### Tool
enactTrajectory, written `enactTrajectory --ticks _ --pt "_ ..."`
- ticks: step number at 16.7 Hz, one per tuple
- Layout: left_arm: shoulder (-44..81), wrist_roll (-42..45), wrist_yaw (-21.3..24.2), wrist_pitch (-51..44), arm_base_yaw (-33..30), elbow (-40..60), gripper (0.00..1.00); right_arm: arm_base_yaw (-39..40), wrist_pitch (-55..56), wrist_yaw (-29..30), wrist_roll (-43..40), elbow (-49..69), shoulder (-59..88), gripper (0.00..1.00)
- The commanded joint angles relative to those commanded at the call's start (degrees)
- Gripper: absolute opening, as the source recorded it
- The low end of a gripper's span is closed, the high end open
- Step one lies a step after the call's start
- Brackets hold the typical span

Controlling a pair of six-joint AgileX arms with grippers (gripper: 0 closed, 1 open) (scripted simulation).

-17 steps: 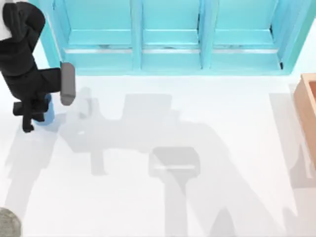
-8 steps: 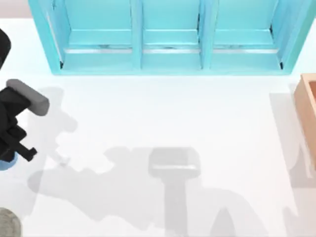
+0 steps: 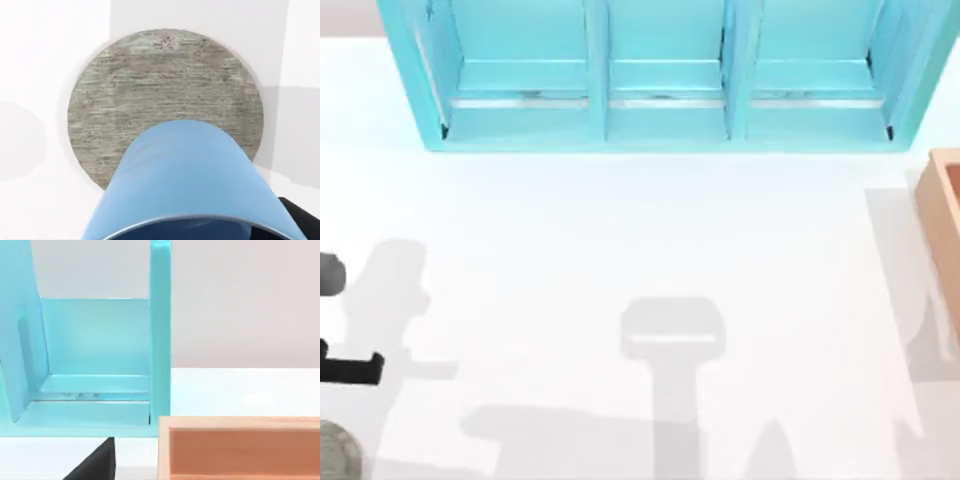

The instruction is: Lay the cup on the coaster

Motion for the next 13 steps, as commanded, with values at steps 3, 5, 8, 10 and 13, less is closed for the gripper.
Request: enactTrajectory --ticks 3,5,8,10,13 --pt "-2.6 -2.8 0.0 -0.2 0.1 -1.9 0.0 0.0 0.0 0.0 0.0 0.0 0.0 1.0" --pt "-2.6 -2.8 0.0 -0.2 0.1 -1.9 0.0 0.0 0.0 0.0 0.0 0.0 0.0 1.0" --pt "-2.3 -2.7 0.0 0.1 0.0 -1.9 0.0 0.0 0.0 0.0 0.0 0.0 0.0 1.0" --pt "-1.7 -2.6 -0.1 2.3 0.7 -3.5 0.0 0.0 0.0 0.0 0.0 0.0 0.0 1.0" --pt "0.2 -1.5 -0.1 9.7 2.2 -8.3 0.0 0.0 0.0 0.0 0.0 0.0 0.0 1.0"
